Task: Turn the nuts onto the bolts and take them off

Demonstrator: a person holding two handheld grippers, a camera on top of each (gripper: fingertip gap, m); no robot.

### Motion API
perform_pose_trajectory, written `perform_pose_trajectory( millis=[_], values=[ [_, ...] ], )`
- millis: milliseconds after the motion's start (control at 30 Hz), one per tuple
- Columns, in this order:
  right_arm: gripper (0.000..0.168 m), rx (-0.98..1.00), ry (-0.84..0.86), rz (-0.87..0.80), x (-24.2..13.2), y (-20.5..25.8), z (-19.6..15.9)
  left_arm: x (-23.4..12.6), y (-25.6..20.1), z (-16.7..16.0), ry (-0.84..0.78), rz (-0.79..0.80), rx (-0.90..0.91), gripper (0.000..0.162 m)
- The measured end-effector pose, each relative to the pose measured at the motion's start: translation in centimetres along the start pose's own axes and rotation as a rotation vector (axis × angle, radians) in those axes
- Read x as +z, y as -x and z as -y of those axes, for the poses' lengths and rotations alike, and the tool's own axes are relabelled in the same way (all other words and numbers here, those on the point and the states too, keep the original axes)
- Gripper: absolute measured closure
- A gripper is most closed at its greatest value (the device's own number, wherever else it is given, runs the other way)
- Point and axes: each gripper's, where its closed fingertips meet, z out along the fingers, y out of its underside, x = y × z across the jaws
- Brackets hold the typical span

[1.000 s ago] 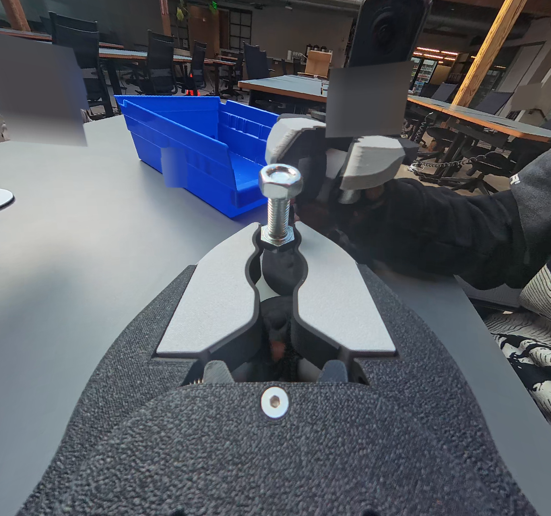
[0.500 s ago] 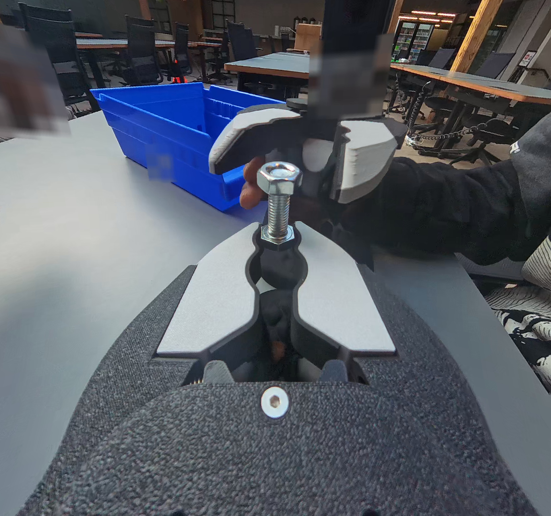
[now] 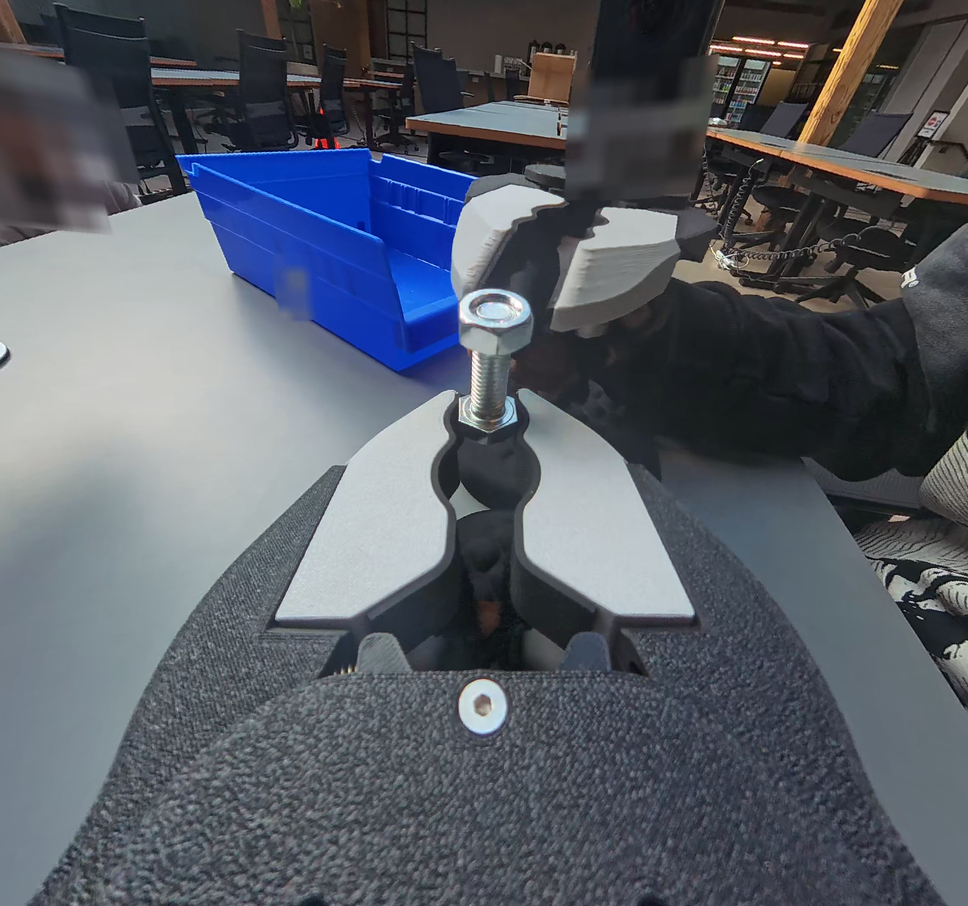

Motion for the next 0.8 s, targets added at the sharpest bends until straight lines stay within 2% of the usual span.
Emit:
perform_pose_trajectory(
  millis=[33,200,300,400,467,567,800],
  values=[
    [0.160,-0.005,0.000,0.013,-0.2,0.1,0.1,0.0,0.0,0.0,-0.001,0.002,-0.001,0.145],
    [0.160,-0.020,-0.004,0.020,-0.5,0.2,0.3,0.0,0.0,0.0,-0.002,-0.001,-0.001,0.146],
    [0.143,-0.017,-0.018,-0.021,-0.3,-0.4,0.3,0.0,-0.1,0.0,0.002,-0.007,0.005,0.146],
    [0.122,0.021,0.003,0.010,0.3,0.0,-0.2,0.2,-0.3,-0.2,0.019,-0.011,0.019,0.145],
    [0.115,0.026,0.036,0.031,0.9,0.5,-0.8,0.4,-0.6,-0.5,0.041,-0.018,0.038,0.145],
    [0.123,-0.010,0.072,0.050,1.2,1.1,-1.4,0.5,-0.7,-0.7,0.054,-0.019,0.048,0.145],
    [0.135,-0.003,0.042,0.041,0.4,0.7,-0.6,0.3,-0.4,-0.4,0.035,-0.008,0.027,0.146]
  ],
)
